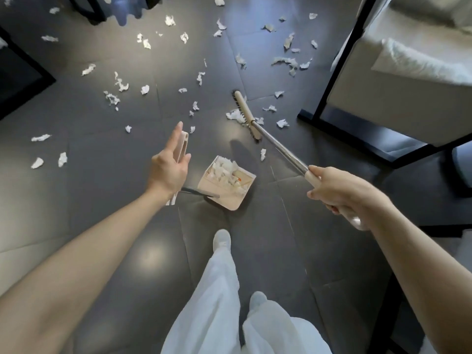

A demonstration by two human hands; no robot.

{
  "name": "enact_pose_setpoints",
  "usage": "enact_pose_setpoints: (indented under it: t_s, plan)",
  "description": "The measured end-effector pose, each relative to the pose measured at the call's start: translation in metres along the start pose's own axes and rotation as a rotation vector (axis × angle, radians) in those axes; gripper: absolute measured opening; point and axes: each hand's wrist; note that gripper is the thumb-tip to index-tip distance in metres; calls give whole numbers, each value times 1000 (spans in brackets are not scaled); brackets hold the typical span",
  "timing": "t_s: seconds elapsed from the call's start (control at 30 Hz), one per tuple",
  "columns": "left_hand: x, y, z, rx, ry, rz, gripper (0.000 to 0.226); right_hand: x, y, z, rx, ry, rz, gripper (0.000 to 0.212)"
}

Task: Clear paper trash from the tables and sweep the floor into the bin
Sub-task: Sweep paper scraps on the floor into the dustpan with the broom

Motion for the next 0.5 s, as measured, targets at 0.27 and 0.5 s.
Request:
enact_pose_setpoints:
  t_s: [0.27,0.5]
  plan:
    - [28,-1,-103,-25,-215,18,73,-8,-49,-80,142,-24,58,48]
    - [65,13,-168,-54,-250,4,72,-1,-67,-99,94,-272,192,41]
Point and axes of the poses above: each hand's wrist, its own z-axis away from the middle knuckle, its own x-axis out of the palm, y = z × x, and after that the axes turned 11 degrees about z, right-handed
